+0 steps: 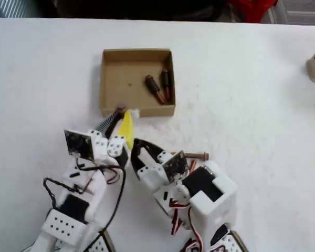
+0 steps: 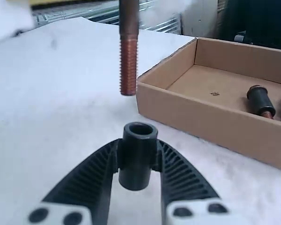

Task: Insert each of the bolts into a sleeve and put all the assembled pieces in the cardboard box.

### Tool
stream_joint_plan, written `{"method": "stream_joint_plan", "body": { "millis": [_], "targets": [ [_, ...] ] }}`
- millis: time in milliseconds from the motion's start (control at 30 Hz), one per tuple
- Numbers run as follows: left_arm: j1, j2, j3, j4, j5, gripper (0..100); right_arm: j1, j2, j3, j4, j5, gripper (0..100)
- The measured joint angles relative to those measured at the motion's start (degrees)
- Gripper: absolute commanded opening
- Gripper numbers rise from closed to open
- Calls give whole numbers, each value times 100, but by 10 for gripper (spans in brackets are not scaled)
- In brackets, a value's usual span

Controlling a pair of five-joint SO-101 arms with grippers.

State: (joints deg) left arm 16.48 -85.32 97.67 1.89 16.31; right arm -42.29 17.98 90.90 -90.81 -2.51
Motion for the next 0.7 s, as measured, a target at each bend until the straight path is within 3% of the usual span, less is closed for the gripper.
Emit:
{"method": "stream_joint_plan", "body": {
  "millis": [400, 700],
  "targets": [
    [501, -651, 0, 1213, -457, 22, 0, 9, 0, 9, 0, 16],
    [527, -659, 0, 1240, -466, 22, 0, 9, 0, 9, 0, 16]
  ]
}}
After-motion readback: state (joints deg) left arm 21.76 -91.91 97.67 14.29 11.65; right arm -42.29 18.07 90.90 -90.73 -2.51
